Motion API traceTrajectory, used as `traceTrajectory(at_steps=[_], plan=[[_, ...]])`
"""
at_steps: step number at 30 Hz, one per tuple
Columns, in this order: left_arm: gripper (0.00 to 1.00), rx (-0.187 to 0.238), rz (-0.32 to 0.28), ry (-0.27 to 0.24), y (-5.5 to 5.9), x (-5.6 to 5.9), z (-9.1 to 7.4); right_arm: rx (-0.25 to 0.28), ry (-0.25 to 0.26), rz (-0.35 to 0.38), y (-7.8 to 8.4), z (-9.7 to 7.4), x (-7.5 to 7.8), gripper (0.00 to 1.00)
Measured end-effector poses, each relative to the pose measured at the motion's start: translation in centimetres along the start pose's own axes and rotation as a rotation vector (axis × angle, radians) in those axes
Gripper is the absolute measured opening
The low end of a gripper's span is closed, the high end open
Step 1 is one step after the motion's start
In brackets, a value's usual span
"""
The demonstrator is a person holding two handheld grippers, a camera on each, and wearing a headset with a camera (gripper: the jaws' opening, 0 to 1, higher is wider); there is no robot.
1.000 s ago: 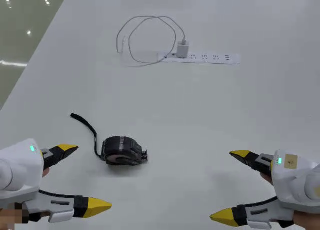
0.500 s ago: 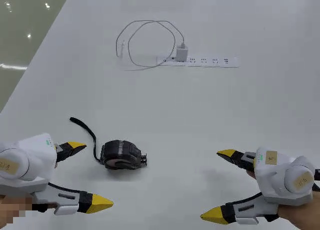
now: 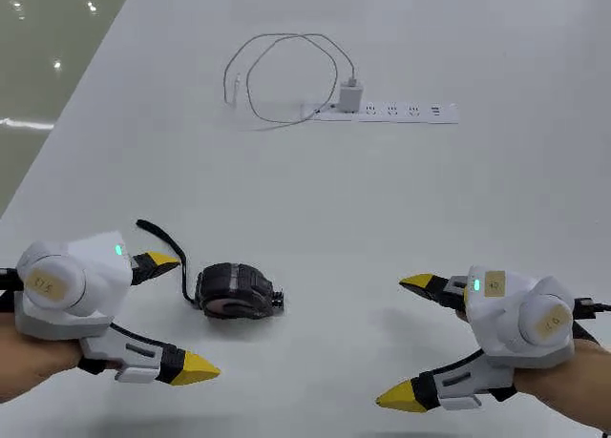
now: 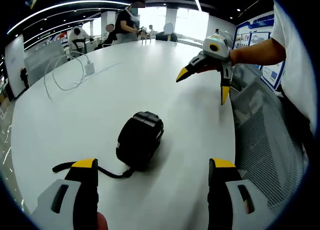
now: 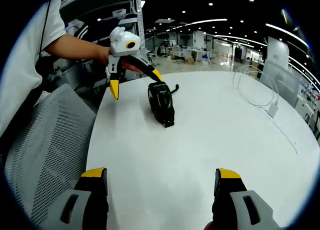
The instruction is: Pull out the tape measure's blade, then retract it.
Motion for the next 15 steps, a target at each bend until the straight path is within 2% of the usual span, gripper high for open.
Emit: traceTrajectory(at_steps=[15], plan=[[0.84, -0.085, 0.053, 0.046, 0.1, -1.4, 1.3, -0.006, -0.032, -0.022, -0.5, 1.4, 0.6, 0.84]])
Point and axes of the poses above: the centre of the closed fingertips' face, and the gripper's own axes: z roughly forward along the fingers, x roughly to its right, y roughly out of its underside, the point moved 4 cm from there along -z, roughly backward along the fingers, and after that the axes turned 7 degrees about y, right-handed, at the moved point
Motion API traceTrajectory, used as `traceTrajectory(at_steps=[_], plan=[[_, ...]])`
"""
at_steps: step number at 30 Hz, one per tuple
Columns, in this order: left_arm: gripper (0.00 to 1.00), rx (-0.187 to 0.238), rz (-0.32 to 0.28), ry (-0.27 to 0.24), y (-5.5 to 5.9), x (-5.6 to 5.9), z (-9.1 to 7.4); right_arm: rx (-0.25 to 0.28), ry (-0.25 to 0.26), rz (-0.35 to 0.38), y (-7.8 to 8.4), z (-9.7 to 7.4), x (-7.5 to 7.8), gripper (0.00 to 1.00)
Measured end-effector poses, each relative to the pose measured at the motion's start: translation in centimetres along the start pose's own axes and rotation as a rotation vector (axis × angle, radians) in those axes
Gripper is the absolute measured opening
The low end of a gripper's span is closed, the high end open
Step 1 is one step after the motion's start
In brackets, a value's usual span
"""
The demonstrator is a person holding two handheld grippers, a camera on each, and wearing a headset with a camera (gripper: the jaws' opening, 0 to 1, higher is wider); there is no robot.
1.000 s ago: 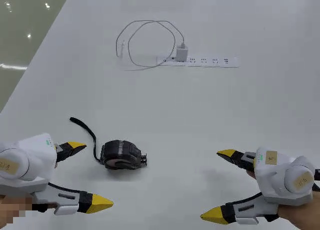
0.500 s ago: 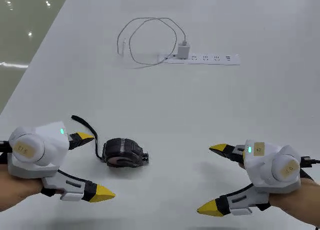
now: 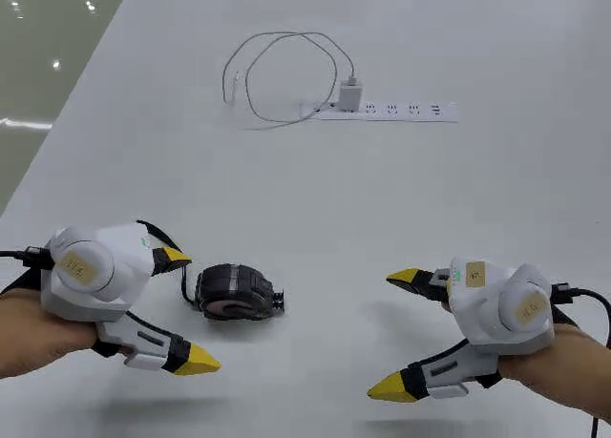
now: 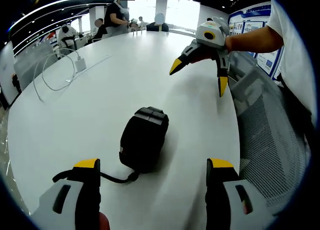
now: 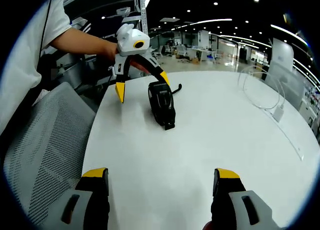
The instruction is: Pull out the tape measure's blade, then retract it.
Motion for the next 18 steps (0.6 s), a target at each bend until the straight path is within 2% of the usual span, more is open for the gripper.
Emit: traceTrajectory(at_steps=[18], plan=[[0.70, -0.085, 0.048, 0.039, -0.2, -1.2, 1.3, -0.004, -0.023, -0.013, -0.5, 1.2, 0.6, 0.83]])
Point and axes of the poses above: the centre of the closed fingertips' face, and the gripper's own axes: z roughly forward along the fingers, x roughly to its right, y roughly out of its underside, the point moved 4 cm from there along -z, roughly backward along the fingers, and after that the axes turned 7 degrees about y, right-handed, at the moved point
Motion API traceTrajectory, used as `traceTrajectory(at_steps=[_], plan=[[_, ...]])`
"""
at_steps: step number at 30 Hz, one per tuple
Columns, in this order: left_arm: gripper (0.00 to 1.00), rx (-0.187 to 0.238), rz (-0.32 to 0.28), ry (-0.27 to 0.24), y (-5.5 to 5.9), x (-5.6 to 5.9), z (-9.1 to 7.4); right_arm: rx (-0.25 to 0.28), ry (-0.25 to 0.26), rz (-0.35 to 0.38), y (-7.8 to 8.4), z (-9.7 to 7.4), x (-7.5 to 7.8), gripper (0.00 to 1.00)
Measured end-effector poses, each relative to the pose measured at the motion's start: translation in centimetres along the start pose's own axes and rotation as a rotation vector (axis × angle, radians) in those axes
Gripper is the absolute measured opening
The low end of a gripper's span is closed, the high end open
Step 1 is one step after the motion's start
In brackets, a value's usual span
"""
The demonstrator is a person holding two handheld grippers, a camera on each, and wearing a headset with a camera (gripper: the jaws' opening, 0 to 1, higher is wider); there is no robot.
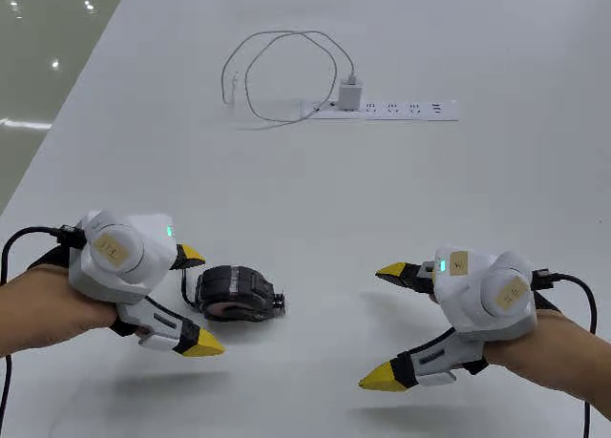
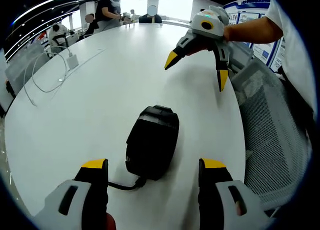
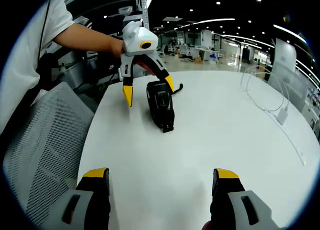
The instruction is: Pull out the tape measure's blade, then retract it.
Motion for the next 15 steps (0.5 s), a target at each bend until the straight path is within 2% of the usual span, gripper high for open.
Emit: traceTrajectory(at_steps=[7, 15], plan=[[0.58, -0.024, 0.009, 0.009, -0.01, -0.41, 0.33, 0.002, -0.005, 0.005, -0.12, 0.32, 0.07, 0.83], [0.48, -0.036, 0.022, 0.011, -0.21, -0.66, 0.54, 0.005, -0.007, 0.012, -0.19, 0.45, 0.19, 0.83]])
Point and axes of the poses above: the centre of the closed fingertips' face, and the gripper's own axes: z roughly forward along the fingers, x roughly to its right, y roughly out of its underside, the point moved 4 cm from there along -z, roughly backward along the fingers, and after that the axes turned 7 degrees about y, right-handed, at the moved point
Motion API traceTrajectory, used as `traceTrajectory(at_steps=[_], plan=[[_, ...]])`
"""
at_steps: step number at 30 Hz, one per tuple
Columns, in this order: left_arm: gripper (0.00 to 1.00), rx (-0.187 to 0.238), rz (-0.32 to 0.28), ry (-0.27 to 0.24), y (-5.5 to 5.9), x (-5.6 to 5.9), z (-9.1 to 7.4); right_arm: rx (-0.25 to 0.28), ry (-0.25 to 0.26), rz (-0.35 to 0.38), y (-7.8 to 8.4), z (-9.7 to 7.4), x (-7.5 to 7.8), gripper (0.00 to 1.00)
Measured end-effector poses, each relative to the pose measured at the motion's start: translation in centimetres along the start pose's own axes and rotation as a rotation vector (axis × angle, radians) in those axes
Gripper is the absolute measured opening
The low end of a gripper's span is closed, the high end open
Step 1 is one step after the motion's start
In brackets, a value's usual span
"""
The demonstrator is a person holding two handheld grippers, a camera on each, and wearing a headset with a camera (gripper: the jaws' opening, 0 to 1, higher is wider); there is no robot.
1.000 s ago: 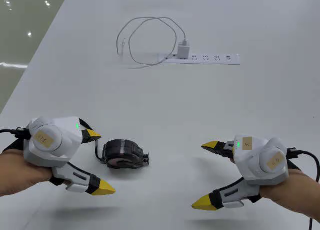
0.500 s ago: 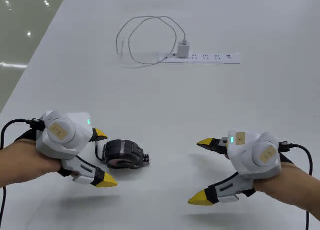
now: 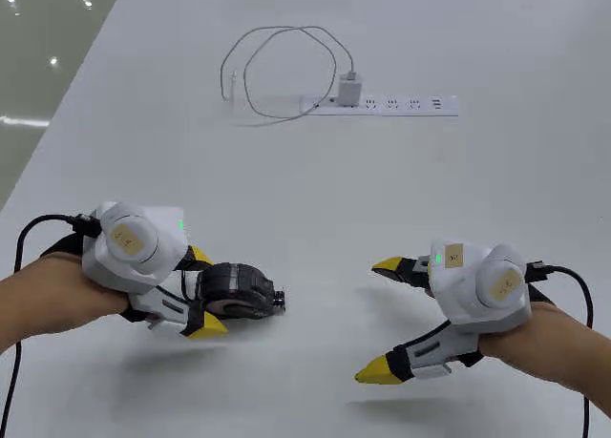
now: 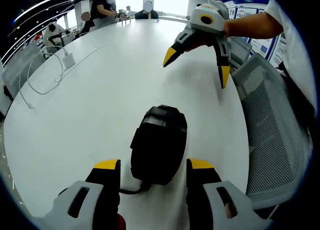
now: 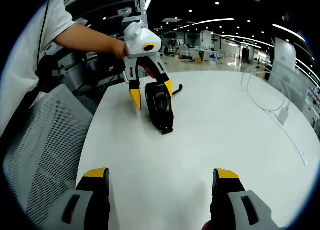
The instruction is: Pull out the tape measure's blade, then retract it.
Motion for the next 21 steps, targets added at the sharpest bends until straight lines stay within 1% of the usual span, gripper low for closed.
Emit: traceTrajectory(at_steps=[6, 12, 21], plan=[[0.44, -0.008, 0.010, 0.003, -0.06, -0.06, 0.19, 0.002, -0.002, 0.001, 0.01, 0.14, 0.04, 0.83], [0.40, -0.016, 0.013, 0.007, 0.11, -0.06, 0.34, 0.003, -0.004, -0.010, -0.05, 0.42, -0.03, 0.81], [0.33, -0.023, 0.030, 0.007, 0.20, -0.13, 0.44, 0.007, -0.004, -0.015, -0.22, 0.71, 0.00, 0.80]])
Point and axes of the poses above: the centre of the closed fingertips' face, and the gripper's own axes: z roughly forward along the fingers, x roughly to its right, y roughly out of its underside, the point moved 4 cm from there along -z, roughly backward along the fingers, and after that the axes turned 7 degrees about y, right-handed, at the moved point
